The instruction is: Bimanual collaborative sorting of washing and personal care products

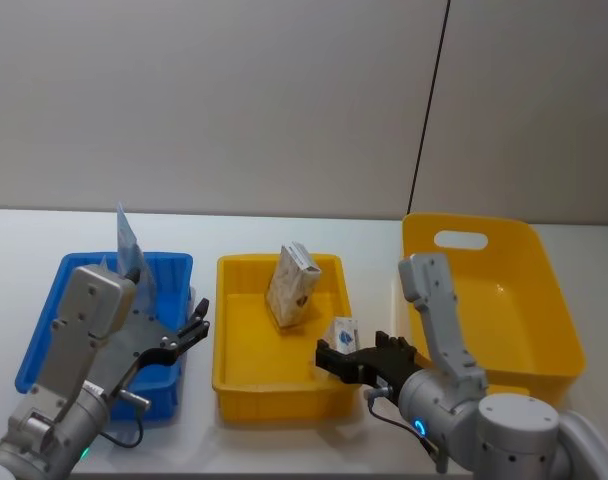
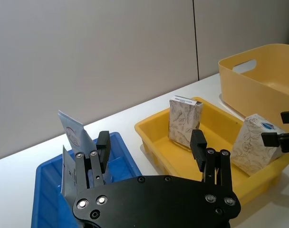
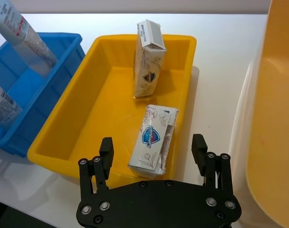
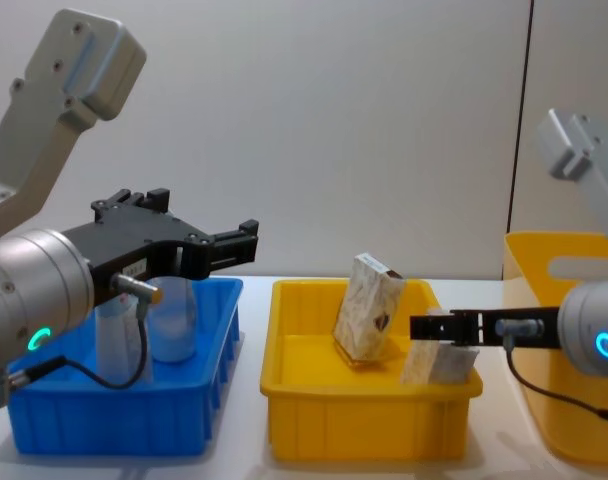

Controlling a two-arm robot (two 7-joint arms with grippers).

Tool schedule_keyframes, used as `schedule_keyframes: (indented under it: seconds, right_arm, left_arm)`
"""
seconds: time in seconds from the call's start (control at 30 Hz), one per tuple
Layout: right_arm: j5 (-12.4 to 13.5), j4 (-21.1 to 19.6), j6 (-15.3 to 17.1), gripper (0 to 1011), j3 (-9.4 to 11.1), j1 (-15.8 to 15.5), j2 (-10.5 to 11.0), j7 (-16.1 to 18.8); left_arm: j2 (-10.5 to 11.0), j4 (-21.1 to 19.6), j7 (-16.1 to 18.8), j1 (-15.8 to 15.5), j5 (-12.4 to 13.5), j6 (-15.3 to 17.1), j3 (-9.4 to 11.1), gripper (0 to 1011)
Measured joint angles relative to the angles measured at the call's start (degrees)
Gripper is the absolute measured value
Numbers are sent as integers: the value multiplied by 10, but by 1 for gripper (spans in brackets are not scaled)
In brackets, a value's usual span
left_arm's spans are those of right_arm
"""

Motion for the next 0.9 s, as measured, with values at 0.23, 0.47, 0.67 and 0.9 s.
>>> schedule_keyframes:
  seconds: [0.23,0.47,0.67,0.9]
  right_arm:
    - [-2,25,8,1004,-1,16,-11,0]
    - [-3,46,11,978,-2,31,-20,6]
    - [-5,61,11,841,-4,40,-24,12]
    - [-6,80,14,651,-5,51,-29,21]
  left_arm:
    - [0,0,0,0,0,0,0,1002]
    - [0,0,0,0,0,0,0,1001]
    - [0,0,0,0,0,0,0,1001]
    - [0,0,0,0,0,0,0,1001]
